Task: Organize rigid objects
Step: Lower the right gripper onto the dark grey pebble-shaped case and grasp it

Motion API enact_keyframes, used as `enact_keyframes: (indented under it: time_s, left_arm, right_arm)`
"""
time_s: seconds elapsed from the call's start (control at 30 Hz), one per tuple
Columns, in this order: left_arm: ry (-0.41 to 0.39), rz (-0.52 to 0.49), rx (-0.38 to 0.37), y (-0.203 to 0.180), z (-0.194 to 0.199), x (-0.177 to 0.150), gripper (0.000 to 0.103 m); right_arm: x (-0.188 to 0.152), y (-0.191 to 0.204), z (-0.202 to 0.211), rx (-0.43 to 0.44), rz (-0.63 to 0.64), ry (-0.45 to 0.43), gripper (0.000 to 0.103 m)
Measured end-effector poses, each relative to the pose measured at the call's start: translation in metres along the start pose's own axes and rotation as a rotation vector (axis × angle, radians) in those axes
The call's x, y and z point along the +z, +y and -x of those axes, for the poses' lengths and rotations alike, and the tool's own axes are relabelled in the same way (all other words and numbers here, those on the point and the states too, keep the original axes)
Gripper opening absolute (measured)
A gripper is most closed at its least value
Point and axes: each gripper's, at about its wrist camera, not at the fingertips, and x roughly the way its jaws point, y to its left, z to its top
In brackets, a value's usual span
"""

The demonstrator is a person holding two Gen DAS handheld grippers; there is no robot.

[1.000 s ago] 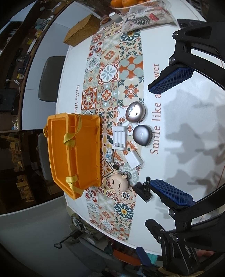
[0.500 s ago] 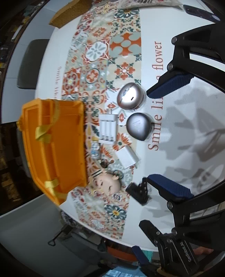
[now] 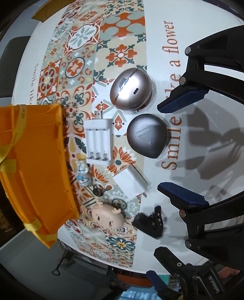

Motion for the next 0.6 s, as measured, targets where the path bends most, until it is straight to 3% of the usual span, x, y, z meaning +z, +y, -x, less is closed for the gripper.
enact_keyframes:
  time_s: [0.6]
  left_arm:
    - [0.073,-0.034,-0.008,-0.007,-0.036,0.008,0.101]
  right_arm:
    - [0.014,-0.004,-0.035,-0.068,-0.008,0.034,0.064]
